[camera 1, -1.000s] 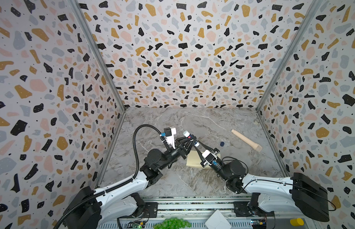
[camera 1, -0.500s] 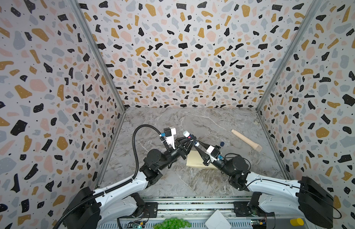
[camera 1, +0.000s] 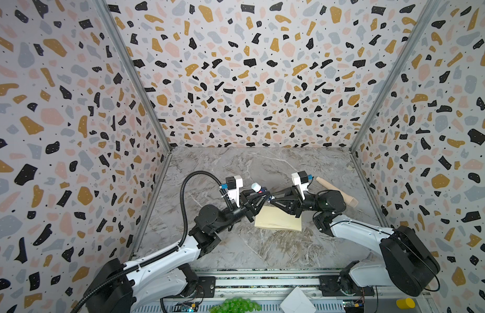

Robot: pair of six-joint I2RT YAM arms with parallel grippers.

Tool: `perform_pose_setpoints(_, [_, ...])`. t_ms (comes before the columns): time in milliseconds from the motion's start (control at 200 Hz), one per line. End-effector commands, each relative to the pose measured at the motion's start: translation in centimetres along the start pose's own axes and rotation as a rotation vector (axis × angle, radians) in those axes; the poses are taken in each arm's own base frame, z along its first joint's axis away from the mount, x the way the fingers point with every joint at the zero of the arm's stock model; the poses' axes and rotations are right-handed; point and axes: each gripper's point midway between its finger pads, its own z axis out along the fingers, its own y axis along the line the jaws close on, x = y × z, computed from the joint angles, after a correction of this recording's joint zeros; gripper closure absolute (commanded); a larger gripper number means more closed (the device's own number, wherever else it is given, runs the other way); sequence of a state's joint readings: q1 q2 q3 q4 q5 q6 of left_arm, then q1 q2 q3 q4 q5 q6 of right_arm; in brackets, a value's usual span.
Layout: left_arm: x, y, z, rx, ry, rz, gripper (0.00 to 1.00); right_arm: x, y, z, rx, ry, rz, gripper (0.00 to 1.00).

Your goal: Place the letter into the envelope and seal it

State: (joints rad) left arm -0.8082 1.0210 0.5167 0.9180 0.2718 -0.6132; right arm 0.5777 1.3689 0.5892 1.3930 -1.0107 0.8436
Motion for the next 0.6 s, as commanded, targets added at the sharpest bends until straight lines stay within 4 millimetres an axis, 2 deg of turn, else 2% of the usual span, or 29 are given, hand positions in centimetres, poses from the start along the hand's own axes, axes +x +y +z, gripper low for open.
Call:
perform_pose_setpoints(0, [-2.0,-1.4,-0.2,0.044,-0.060,0.049,1.00,-2.2,1.1,-0.2,-0.021,-0.045,-0.029,0.91])
perform_pose_setpoints(145, [-2.1,-1.0,0.0,0.025,-0.066,0.037,1.00,-1.8,-0.5,-0.3,0.113,-0.044,-0.112,0.77])
perform_pose_setpoints(240, [-2.1,-0.9,0.1,0.021,-0.067,0.035,1.00,-1.8,-1.4,-0.7,0.275,-0.063,-0.273,0.51])
perform_pose_setpoints(350, [-2.0,-0.8,0.2,0.016,-0.065,0.035,1.00,-1.9,-1.3,-1.7,0.466,-0.104,-0.534,0.31])
perform_pose_setpoints(446, [-2.0,-0.6,0.2,0.010,-0.066,0.035,1.00,-1.7,-0.8,-2.4,0.596,-0.118,-0.741,0.27])
perform_pose_setpoints(591, [-1.9,-0.5,0.2,0.007,-0.065,0.032,1.00,-1.8,-0.5,-2.6,0.719,-0.114,-0.899,0.26])
